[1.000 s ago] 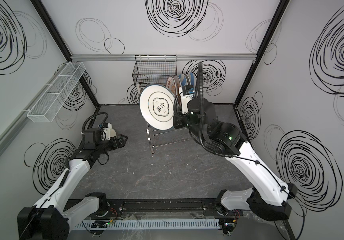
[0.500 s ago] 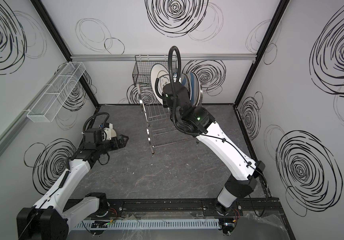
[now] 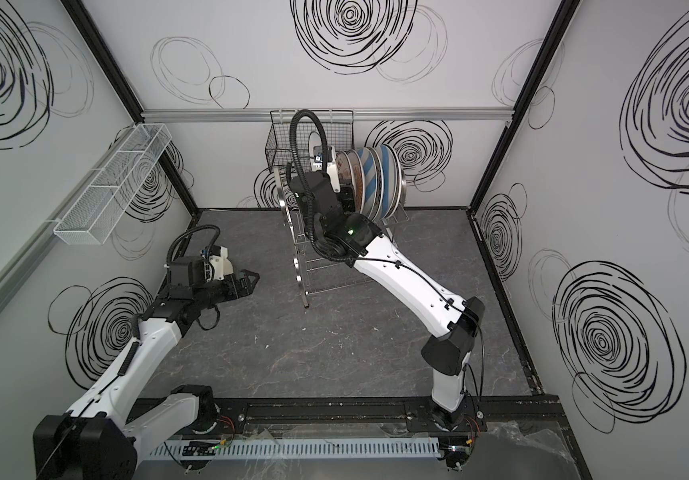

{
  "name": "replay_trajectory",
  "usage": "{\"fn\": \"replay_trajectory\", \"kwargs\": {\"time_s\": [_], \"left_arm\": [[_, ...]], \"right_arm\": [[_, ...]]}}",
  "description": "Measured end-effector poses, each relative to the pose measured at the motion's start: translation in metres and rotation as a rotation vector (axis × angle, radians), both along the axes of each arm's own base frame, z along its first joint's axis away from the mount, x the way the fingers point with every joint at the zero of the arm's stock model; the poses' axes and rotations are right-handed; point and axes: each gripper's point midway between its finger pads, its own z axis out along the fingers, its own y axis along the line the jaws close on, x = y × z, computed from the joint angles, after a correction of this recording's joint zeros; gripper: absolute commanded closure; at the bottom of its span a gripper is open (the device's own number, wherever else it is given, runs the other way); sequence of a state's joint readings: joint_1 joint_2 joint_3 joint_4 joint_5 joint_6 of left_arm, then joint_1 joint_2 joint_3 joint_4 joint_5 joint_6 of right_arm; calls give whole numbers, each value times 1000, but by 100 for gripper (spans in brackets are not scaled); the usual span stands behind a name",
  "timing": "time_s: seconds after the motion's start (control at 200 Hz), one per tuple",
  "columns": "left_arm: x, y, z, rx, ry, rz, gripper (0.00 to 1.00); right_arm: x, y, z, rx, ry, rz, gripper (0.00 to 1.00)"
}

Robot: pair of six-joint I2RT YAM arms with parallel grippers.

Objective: Load the plates into the dish rack
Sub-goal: 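Lower the white plate into a rack slot with the right gripper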

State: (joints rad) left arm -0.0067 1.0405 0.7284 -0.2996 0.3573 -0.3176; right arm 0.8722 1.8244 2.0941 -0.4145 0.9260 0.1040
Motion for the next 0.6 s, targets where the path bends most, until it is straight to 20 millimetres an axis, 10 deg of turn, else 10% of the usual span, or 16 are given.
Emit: {"fn": "replay_trajectory", "kwargs": {"time_s": [0.6], "left_arm": [[-1,-7,-3,-7,11,-24,4]], "right_arm": [[16,2,-13,-17,-17,-70,100]]}}
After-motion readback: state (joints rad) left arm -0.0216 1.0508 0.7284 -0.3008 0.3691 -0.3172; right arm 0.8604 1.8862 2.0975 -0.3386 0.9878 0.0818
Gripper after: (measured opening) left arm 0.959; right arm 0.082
